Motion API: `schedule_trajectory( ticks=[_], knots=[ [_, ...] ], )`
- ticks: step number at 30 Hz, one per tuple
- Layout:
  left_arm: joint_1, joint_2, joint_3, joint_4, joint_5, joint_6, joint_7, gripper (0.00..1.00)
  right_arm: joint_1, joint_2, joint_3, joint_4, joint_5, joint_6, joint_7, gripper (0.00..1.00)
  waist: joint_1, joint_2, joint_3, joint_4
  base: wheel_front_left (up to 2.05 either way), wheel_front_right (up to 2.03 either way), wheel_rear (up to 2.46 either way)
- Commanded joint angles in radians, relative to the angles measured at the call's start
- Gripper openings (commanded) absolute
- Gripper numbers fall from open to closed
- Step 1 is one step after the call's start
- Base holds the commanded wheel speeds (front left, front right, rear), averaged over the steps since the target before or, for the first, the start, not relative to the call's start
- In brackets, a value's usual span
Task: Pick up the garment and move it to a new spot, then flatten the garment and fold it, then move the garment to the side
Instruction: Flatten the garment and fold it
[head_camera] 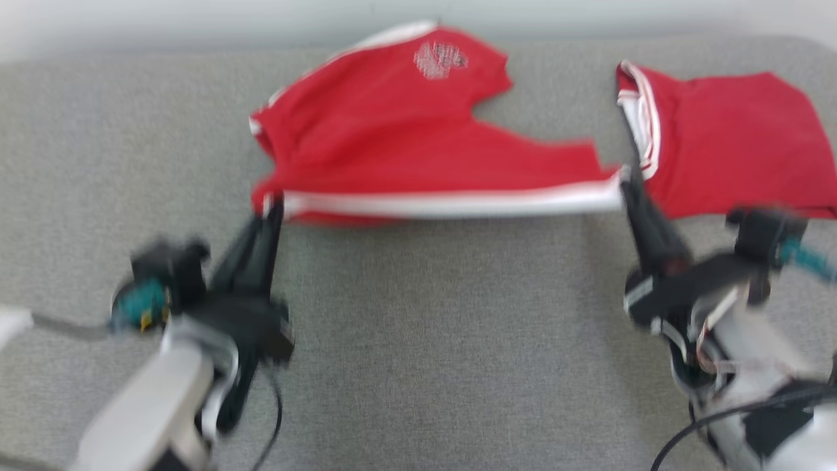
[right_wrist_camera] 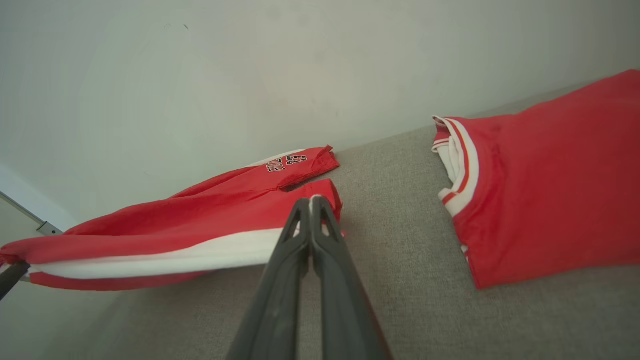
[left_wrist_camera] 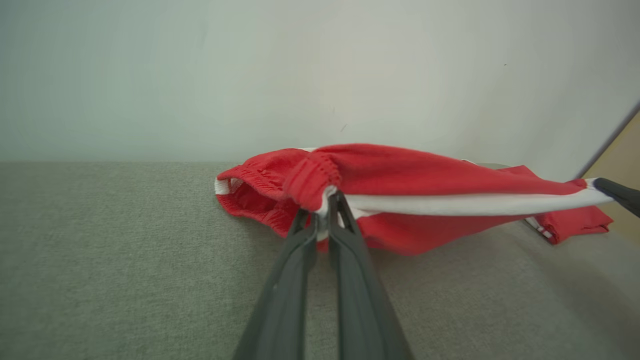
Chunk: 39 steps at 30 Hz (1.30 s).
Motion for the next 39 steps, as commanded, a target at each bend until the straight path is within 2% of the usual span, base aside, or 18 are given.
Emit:
schedule_trajectory(
  ticks=[1,7,14,19,29,35,39],
  knots=[
    [0.067,0.029,0.000,-0.027,0.013,0.024,-0.006,0.00,0.061,-0.003,-0.017,-0.021,-0.004,0.000,0.007,0.00,0.0003,0.0002,-0.047,0.000,0.00,0.00,0.00],
    [0.244,0.065,-0.017,-0.104,0.028,0.088,-0.006,0.00,0.284,-0.002,-0.083,-0.109,-0.043,0.000,0.052,0.00,0.0003,0.0002,-0.100,0.000,0.00,0.00,0.00],
    [0.409,0.108,-0.027,-0.147,0.094,0.153,-0.006,0.00,0.528,0.011,-0.193,-0.232,-0.129,0.000,0.140,0.00,0.0003,0.0002,-0.168,0.007,0.00,0.00,0.00],
    [0.516,0.124,-0.011,-0.182,0.109,0.184,-0.006,0.00,0.729,0.078,-0.261,-0.377,-0.207,0.000,0.269,0.00,0.0003,0.0002,-0.201,0.020,0.00,0.00,0.00],
    [0.592,0.149,-0.010,-0.196,0.148,0.178,-0.006,0.00,0.936,0.183,-0.356,-0.557,-0.300,0.000,0.389,0.00,0.0003,0.0002,-0.213,0.054,0.00,0.00,0.00],
    [0.583,0.129,0.019,-0.222,0.176,0.166,-0.006,0.00,0.893,0.212,-0.413,-0.622,-0.337,0.000,0.396,0.00,0.0003,0.0002,-0.212,0.061,0.00,0.00,0.00],
    [0.551,0.115,0.037,-0.230,0.192,0.151,-0.006,0.00,0.820,0.199,-0.447,-0.628,-0.351,0.000,0.369,0.00,0.0003,0.0002,-0.209,0.070,0.00,0.00,0.00]
  ],
)
